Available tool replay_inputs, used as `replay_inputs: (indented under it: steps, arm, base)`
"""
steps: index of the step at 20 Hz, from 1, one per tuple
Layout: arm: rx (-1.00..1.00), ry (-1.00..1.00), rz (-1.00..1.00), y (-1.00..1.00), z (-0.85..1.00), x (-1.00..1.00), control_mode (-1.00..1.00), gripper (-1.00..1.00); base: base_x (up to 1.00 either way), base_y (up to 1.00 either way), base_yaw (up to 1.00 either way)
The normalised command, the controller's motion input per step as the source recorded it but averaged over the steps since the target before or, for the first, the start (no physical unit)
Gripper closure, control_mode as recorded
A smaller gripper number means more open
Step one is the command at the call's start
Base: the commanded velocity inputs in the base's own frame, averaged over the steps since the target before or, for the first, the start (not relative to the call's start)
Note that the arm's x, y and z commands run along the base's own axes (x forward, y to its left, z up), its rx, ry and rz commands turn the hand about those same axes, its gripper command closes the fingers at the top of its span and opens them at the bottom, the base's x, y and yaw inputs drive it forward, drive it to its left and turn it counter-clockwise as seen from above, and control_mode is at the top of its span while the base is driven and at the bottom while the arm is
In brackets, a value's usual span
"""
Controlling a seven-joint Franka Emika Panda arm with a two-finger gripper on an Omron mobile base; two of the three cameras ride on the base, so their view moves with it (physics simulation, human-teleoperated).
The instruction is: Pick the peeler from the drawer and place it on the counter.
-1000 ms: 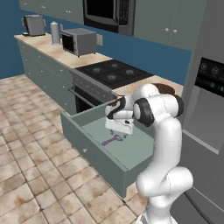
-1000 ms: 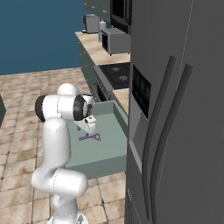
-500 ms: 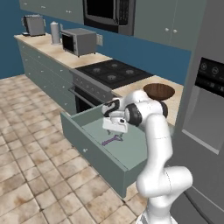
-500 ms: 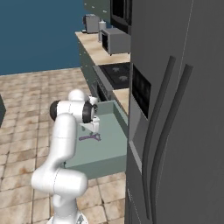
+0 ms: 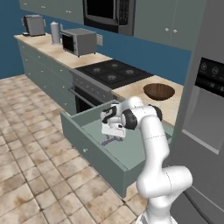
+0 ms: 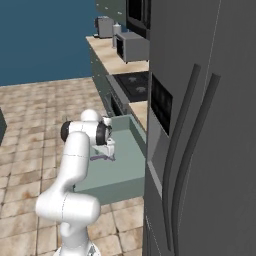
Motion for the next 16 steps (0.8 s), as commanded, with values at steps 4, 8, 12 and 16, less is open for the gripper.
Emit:
replay_inputs:
  steps: [4, 8, 12, 16]
  arm:
    - [0.00, -0.26, 0.00, 0.11, -0.50, -0.04, -1.00, -1.00]
    - [0.01, -0.26, 0.00, 0.15, -0.34, 0.04, -1.00, -1.00]
    - [0.02, -0.25, 0.00, 0.20, -0.22, 0.31, -1.00, -1.00]
    - [0.03, -0.21, 0.00, 0.15, -0.28, 0.44, -1.00, -1.00]
  base:
    - [0.00, 0.00, 0.00]
    - [0.00, 0.00, 0.00]
    - [0.00, 0.00, 0.00]
    - [0.00, 0.00, 0.00]
